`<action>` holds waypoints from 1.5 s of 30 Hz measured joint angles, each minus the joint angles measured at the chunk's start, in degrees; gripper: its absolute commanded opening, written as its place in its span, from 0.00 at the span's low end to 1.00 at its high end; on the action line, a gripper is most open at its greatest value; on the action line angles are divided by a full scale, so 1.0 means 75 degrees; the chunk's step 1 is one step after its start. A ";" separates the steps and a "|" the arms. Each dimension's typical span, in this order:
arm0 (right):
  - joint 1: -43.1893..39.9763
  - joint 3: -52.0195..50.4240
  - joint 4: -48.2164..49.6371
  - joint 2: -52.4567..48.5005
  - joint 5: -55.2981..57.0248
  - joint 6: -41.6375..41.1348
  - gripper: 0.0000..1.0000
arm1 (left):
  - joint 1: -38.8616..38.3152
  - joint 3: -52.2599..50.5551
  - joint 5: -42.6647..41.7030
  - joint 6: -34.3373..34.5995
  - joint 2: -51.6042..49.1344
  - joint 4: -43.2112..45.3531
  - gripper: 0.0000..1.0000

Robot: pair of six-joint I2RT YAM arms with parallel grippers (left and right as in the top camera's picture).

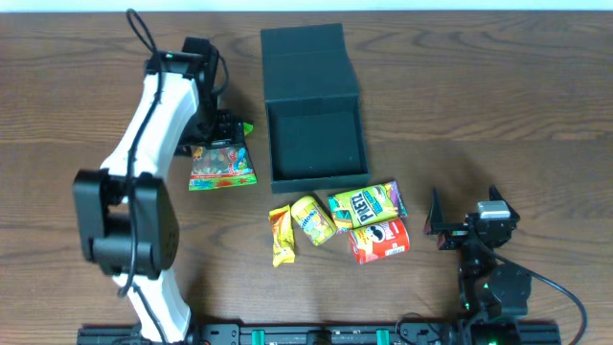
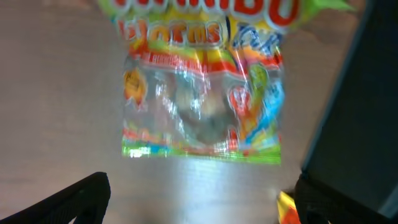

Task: Pack container
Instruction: 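Lift the Haribo bag and carry it over the black box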

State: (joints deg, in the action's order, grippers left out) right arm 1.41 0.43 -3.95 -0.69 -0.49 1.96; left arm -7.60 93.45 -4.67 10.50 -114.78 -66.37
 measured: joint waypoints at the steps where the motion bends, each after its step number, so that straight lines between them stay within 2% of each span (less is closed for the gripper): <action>1: 0.0000 0.0000 0.0000 0.0000 0.0000 0.0000 0.99 | 0.0000 0.0003 0.0023 -0.0020 -0.0140 0.0119 0.95; 10: 0.0000 0.0000 0.0000 0.0000 0.0000 0.0000 0.99 | -0.0003 0.0000 0.0428 -0.0557 -0.1026 0.1075 0.95; 16: 0.0000 0.0000 0.0003 0.0000 0.0000 0.0000 0.99 | -0.0003 0.0003 0.0828 -0.0603 -0.1093 0.1667 0.95; 23: 0.0000 0.0000 0.0003 0.0000 0.0000 0.0003 0.99 | -0.0003 0.0003 0.0691 -0.0603 -0.1195 0.1900 0.95; 31: 0.0000 0.0000 0.0003 0.0000 0.0000 0.0000 0.99 | -0.0026 -0.0012 0.0321 0.0300 -0.1201 0.1766 0.96; 40: 0.0000 0.0000 0.0003 0.0000 0.0000 0.0000 0.99 | -0.0195 -0.0659 -0.0154 0.0784 -0.1157 0.2838 0.96; 42: 0.0000 0.0000 0.0003 0.0000 0.0000 0.0003 0.99 | -0.0233 -0.0775 -0.0134 0.0796 -0.1093 0.2949 1.00; 45: 0.0000 0.0000 0.0000 0.0000 0.0000 0.0003 0.99 | -0.0294 -0.0825 -0.0128 0.0828 -0.1061 0.2984 0.80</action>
State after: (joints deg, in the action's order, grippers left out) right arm 1.41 0.43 -3.95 -0.69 -0.49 1.98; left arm -9.80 87.26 -5.63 16.71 -122.74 -43.99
